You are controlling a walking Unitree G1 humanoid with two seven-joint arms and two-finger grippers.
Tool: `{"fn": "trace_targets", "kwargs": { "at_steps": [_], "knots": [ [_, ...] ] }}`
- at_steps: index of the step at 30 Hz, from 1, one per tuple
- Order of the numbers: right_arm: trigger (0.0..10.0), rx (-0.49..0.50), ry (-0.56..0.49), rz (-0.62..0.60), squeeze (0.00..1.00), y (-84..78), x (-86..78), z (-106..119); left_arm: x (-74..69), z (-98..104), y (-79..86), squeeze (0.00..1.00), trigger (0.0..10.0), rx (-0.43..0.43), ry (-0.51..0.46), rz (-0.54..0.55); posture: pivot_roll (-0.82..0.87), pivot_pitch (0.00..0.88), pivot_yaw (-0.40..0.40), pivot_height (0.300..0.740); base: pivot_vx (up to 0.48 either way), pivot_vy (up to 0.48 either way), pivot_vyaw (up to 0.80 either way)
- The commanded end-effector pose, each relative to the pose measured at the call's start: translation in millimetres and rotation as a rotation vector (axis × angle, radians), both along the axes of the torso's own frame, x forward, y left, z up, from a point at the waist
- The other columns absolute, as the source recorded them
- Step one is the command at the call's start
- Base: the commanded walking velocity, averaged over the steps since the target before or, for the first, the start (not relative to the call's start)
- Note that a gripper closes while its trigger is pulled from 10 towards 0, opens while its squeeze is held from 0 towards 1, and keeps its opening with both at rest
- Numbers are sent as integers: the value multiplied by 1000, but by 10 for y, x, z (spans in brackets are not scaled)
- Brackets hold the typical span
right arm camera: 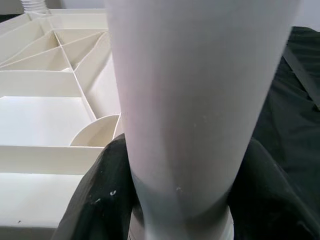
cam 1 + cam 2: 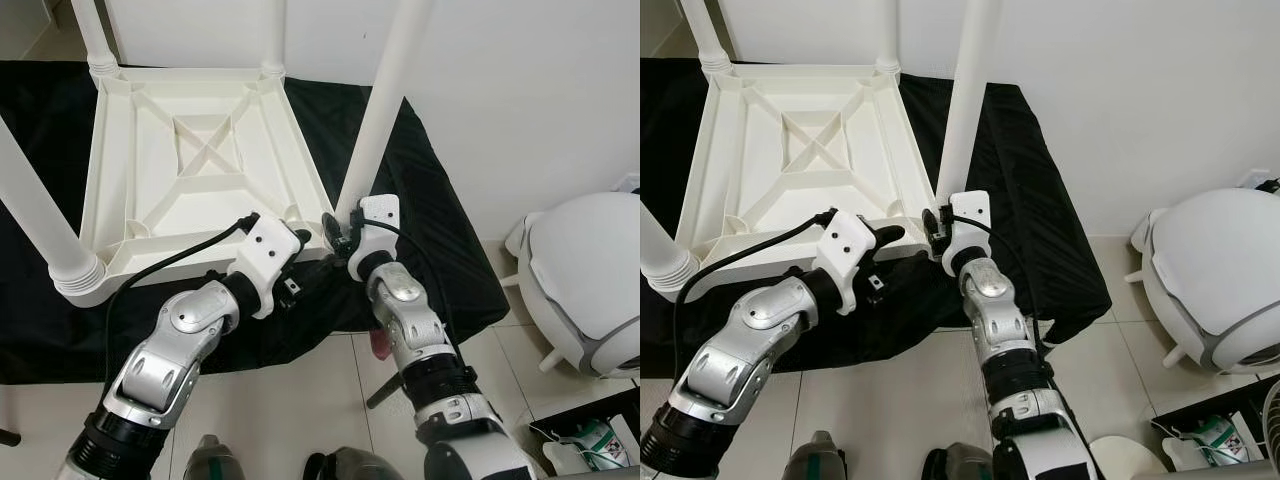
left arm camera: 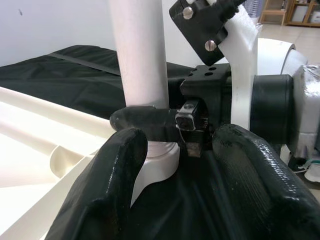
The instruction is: Building children table
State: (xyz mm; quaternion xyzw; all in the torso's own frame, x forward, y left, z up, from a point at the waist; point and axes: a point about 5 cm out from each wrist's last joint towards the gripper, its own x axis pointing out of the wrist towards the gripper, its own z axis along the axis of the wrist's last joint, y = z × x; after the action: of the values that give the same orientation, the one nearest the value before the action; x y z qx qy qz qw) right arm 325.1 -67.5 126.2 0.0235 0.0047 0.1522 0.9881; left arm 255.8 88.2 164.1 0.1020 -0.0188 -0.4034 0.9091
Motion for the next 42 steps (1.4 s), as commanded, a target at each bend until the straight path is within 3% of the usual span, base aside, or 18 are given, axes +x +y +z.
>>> {"fn": "trace_targets", "kwargs": {
  "at_steps": [1,2,3,4,6,18,19,23,24,28,35,42],
  "knots": [
    [10000,-25,43,-21,0,-16,-34,-45,-42,-12,-49,0,10000,4,10,-56,36,0,-121,740,0,0,0],
    [10000,-25,43,-21,0,-16,-34,-45,-42,-12,-49,0,10000,4,10,-56,36,0,-121,740,0,0,0],
    [10000,-24,63,-29,235,-28,-46,-55,-46,-15,-51,0,10000,5,10,-57,36,0,-121,740,0,0,0],
    [10000,-24,63,-29,235,-28,-46,-55,-46,-15,-51,0,10000,5,10,-57,36,0,-121,740,0,0,0],
    [10000,-8,80,-29,1000,-30,-63,-47,-48,-16,-48,0,10000,6,10,-57,43,0,-123,740,0,0,0],
    [10000,10,59,35,1000,-62,-36,22,-50,-18,-43,0,10000,10,7,-56,43,0,-122,740,0,0,0],
    [10000,7,57,111,0,-168,12,32,-46,-14,-47,0,10000,9,6,-57,41,0,-122,740,0,0,0],
    [10000,-13,50,195,0,-290,62,38,-45,-13,-50,0,10000,9,5,-59,38,0,-120,740,0,0,0],
    [10000,-98,-1,270,0,-442,122,44,-46,-14,-48,0,10000,10,6,-61,37,0,-119,740,0,0,0],
    [10000,-147,-18,334,0,-547,153,34,-49,-13,-44,0,10000,11,6,-61,38,0,-117,740,0,0,0],
    [10000,-201,-33,485,0,-542,201,0,-55,-5,-37,0,10000,12,7,-63,47,0,-110,740,0,0,0],
    [10000,-201,-4,563,0,-358,287,-40,-45,8,-21,0,10000,15,4,-56,67,0,-108,740,0,0,0]
  ]
}}
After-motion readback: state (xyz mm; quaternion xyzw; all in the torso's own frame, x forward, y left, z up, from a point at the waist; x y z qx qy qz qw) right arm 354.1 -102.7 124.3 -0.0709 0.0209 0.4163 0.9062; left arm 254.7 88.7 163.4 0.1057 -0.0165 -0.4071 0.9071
